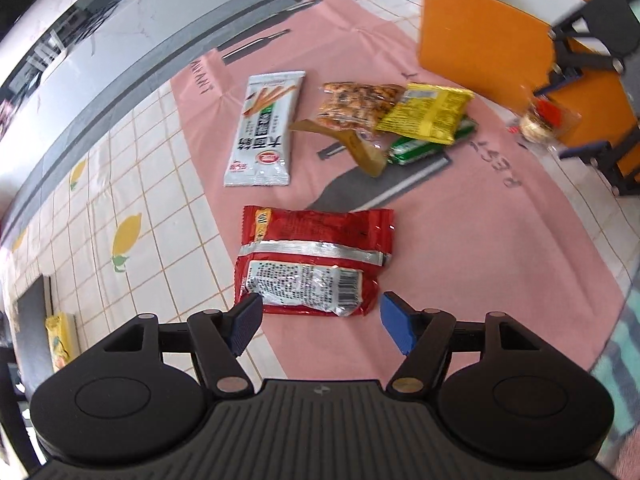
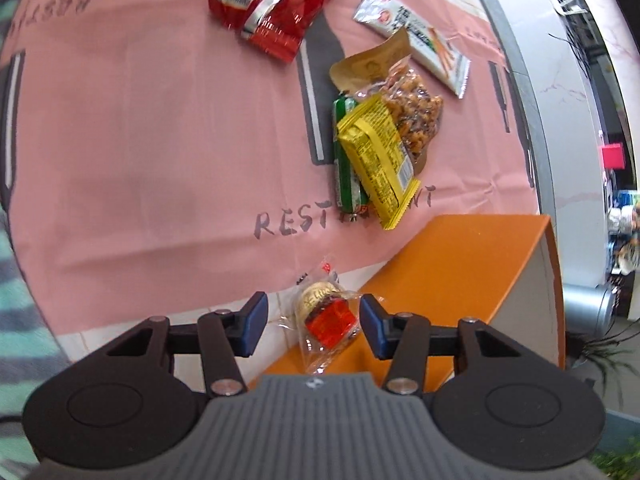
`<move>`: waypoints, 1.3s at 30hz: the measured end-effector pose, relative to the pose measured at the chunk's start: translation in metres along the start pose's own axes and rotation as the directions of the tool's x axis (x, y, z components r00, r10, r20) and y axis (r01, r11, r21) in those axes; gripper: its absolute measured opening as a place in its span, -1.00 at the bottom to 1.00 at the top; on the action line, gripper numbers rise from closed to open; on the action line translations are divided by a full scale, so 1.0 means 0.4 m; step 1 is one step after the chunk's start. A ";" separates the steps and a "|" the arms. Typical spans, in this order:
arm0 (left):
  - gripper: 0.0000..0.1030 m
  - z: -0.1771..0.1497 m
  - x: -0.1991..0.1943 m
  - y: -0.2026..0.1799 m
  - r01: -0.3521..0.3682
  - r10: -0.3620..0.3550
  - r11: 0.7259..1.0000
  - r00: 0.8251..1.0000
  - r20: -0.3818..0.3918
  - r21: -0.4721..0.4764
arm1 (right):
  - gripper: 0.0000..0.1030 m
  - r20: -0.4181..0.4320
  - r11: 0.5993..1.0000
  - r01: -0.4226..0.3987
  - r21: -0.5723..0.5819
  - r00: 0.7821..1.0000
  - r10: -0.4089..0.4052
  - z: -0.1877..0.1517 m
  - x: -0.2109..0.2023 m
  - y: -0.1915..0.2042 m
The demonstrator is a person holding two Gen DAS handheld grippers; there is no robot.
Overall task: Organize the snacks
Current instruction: 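Return both tools to the pile and approach the red sausage pack and wrapped cake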
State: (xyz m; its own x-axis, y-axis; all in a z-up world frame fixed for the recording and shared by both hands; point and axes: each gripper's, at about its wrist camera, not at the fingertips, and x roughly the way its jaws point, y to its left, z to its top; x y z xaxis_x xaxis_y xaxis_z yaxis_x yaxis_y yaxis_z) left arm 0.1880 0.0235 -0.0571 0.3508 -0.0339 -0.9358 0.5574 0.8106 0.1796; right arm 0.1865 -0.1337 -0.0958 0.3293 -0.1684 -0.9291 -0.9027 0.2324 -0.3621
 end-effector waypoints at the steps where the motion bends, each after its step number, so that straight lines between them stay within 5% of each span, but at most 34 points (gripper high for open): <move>1: 0.58 -0.002 0.009 0.007 0.001 0.000 0.999 1.000 0.007 -0.032 | -0.07 -0.014 1.000 0.007 -0.028 1.000 -0.008 0.004 0.012 0.005; 6: 0.58 -0.005 0.047 0.025 0.042 -0.033 0.981 0.998 0.049 -0.190 | -0.06 -0.054 0.994 0.030 -0.106 0.998 -0.036 0.006 0.051 0.014; 15: 0.63 0.031 0.082 0.029 -0.032 0.044 0.886 0.999 0.015 -0.462 | -0.22 -0.070 0.989 0.016 -0.146 0.997 -0.026 0.012 0.061 -0.005; 19: 0.65 0.052 0.087 0.033 -0.043 0.050 0.854 0.999 0.000 -0.518 | -0.39 -0.060 0.997 -0.037 -0.069 0.998 0.033 0.031 0.048 -0.031; 27: 0.74 0.081 0.126 0.042 -0.099 0.086 0.815 0.995 -0.051 -0.571 | -0.40 -0.006 0.980 -0.117 0.158 0.993 0.120 0.099 0.026 -0.083; 30: 0.74 0.084 0.135 0.040 -0.128 0.107 0.819 0.992 -0.070 -0.559 | -0.41 -0.002 0.965 -0.144 0.219 0.989 0.148 0.116 0.028 -0.092; 39: 0.72 0.027 0.122 0.040 -0.112 0.062 0.906 0.989 -0.133 -0.408 | -0.42 0.015 0.898 -0.218 0.382 0.973 0.230 0.122 0.017 -0.104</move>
State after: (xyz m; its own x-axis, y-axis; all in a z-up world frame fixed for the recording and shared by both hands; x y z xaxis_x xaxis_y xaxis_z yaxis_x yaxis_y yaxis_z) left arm 0.2223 0.0286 -0.0965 0.2814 0.0948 -0.9549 0.1585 0.9768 0.1437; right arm 0.2399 -0.0978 -0.0906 0.1167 -0.0962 -0.9885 -0.7769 0.6112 -0.1512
